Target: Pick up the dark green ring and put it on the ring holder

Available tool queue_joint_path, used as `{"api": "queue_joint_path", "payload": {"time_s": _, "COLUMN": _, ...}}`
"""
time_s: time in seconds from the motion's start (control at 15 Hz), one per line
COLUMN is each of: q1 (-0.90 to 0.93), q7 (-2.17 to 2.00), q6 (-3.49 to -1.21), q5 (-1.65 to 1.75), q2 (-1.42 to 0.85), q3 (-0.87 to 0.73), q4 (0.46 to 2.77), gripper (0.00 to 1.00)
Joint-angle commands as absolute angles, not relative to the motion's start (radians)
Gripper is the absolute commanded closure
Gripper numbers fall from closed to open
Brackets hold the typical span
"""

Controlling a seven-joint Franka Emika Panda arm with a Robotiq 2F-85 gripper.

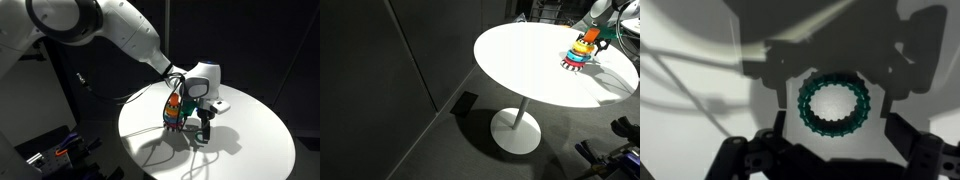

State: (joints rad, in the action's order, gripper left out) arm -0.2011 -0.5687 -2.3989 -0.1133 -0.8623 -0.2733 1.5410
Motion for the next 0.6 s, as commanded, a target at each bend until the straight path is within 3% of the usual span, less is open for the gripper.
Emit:
{"api": "queue_joint_path", "payload": {"time_s": 0.0, "q1": -0.207, "q7": -0.579, "q6": -2.393, "q5": -0.141, "q2": -0.877, "q3": -0.273, "q4": 1.515, "gripper": 0.0}}
{"api": "queue_joint_path", "payload": {"time_s": 0.53, "q1": -0.21, "q7": -0.582, "q6": -2.396, "q5": -0.158, "q2": -0.886, "q3": -0.273, "q4": 1.516, "gripper": 0.0}}
